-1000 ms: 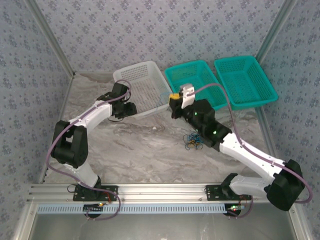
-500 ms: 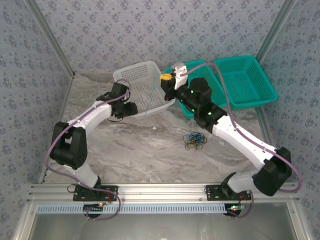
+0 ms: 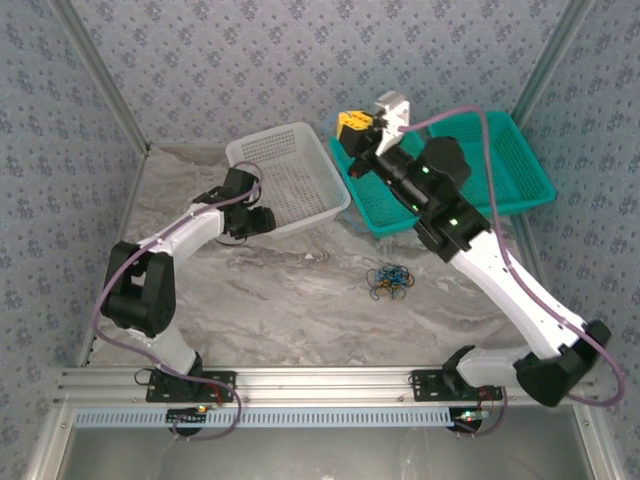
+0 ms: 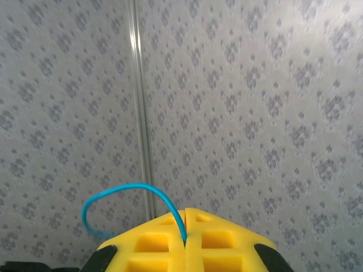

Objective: Untangle the cables

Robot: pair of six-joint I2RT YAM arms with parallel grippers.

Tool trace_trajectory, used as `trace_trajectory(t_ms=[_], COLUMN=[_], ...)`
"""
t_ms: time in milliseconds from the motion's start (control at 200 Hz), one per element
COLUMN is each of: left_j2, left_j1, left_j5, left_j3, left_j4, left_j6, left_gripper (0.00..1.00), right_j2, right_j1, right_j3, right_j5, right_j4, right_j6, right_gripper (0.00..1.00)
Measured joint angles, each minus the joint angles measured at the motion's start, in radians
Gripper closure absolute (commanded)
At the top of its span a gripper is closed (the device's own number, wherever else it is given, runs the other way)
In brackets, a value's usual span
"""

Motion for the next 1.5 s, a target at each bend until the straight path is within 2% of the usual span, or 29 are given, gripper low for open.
trace_trajectory(t_ms=[265, 485, 530, 550, 565, 605, 620, 635, 755, 899, 1069, 1219, 1334, 1499], left_j2=[-0.185, -0.305, -0.319, -0.324, -0.328, -0.337, -0.339, -0.342, -0.358, -0.371, -0.392, -0.405, -0.405, -0.389], left_j1=[0.017, 0.089, 0.102, 0.106, 0.109, 0.111, 0.112, 0.111, 0.111, 0.103, 0.010, -0.098, -0.163, -0.253], left_j5=[-0.005, -0.074, -0.084, -0.088, -0.092, -0.097, -0.098, -0.099, -0.090, -0.059, -0.045, -0.044, -0.028, 0.027], left_j3=[-0.042, -0.139, -0.155, -0.161, -0.166, -0.172, -0.174, -0.175, -0.181, -0.195, -0.238, -0.293, -0.336, -0.343], left_j4=[0.003, 0.016, 0.017, 0.016, 0.016, 0.015, 0.016, 0.016, 0.027, 0.057, 0.137, 0.243, 0.337, 0.426], left_j6=[-0.005, -0.049, -0.057, -0.058, -0.061, -0.060, -0.063, -0.062, -0.060, -0.058, -0.059, -0.074, -0.078, -0.076], left_gripper=[0.22, 0.09, 0.06, 0.04, 0.03, 0.01, 0.01, 0.00, 0.01, 0.01, 0.01, 0.00, 0.01, 0.01], right_j2=[0.307, 0.582, 0.640, 0.667, 0.684, 0.732, 0.747, 0.761, 0.810, 0.676, 0.303, 0.019, -0.069, -0.076], right_j1=[-0.019, -0.026, -0.026, -0.026, -0.026, -0.026, -0.026, -0.026, -0.024, -0.014, -0.008, -0.052, -0.100, -0.193], right_j3=[0.178, 0.358, 0.387, 0.397, 0.404, 0.428, 0.434, 0.440, 0.436, 0.256, -0.060, -0.264, -0.417, -0.541], right_j5=[-0.034, -0.014, 0.006, 0.012, 0.019, 0.032, 0.035, 0.037, 0.059, 0.125, 0.220, 0.277, 0.269, 0.195], right_j4=[-0.095, -0.126, -0.142, -0.153, -0.160, -0.198, -0.213, -0.229, -0.357, -0.403, -0.460, -0.572, -0.653, -0.749], right_j6=[-0.004, 0.008, 0.013, 0.017, 0.018, 0.033, 0.034, 0.037, 0.055, 0.076, 0.159, 0.309, 0.396, 0.491], right_gripper=[1.00, 1.00, 0.87, 0.78, 0.69, 0.33, 0.23, 0.19, 0.08, 0.00, 0.00, 0.00, 0.00, 0.00])
